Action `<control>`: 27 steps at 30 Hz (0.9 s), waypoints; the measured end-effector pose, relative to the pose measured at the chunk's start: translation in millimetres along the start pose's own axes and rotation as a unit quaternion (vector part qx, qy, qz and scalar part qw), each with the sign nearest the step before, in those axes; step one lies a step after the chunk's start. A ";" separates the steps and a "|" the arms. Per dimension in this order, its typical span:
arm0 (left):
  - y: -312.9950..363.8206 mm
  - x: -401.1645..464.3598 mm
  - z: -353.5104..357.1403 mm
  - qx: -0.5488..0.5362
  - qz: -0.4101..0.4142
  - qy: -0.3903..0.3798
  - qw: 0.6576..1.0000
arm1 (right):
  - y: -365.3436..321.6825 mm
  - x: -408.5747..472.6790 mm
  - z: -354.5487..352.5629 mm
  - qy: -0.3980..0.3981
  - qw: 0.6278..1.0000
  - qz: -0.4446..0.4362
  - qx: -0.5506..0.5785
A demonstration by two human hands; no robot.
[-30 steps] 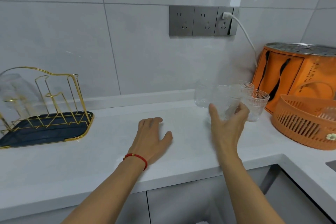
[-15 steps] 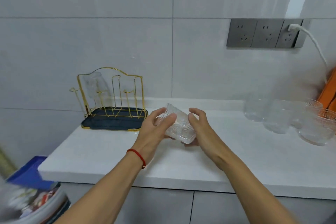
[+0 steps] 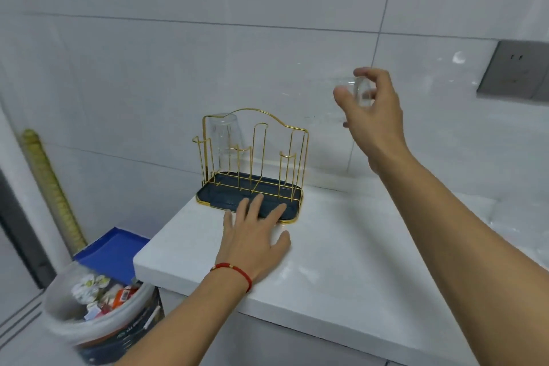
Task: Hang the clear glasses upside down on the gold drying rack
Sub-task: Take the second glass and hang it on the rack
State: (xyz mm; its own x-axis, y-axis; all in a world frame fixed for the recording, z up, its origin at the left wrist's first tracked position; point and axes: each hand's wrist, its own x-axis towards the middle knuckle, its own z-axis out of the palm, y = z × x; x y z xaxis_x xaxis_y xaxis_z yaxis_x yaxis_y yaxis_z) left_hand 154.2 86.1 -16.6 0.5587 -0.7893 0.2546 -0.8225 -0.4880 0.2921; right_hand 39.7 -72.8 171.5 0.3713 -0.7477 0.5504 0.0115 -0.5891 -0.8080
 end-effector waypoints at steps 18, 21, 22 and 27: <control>-0.5 3.8 6.4 0.050 -0.045 -0.063 0.996 | 2.0 119.4 125.1 -0.367 0.914 -0.024 -0.171; 1.9 3.2 5.8 0.057 -0.048 -0.065 0.995 | 6.2 123.6 126.1 -0.437 0.879 -0.041 -0.186; 2.4 3.4 5.2 0.061 -0.049 -0.067 0.995 | 7.7 124.4 127.8 -0.451 0.869 -0.042 -0.199; 3.8 4.3 3.9 0.063 -0.053 -0.078 0.994 | 25.9 129.9 141.5 -0.500 0.837 -0.024 -0.219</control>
State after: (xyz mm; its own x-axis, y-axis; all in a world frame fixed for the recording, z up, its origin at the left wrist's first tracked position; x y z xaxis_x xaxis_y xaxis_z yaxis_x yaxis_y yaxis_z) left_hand 153.1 79.4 -18.0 0.6282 -0.7741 0.0789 -0.7717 -0.6069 0.1901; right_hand 219.7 -141.8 192.3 0.9749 -0.2175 -0.0481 -0.2108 -0.8309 -0.5150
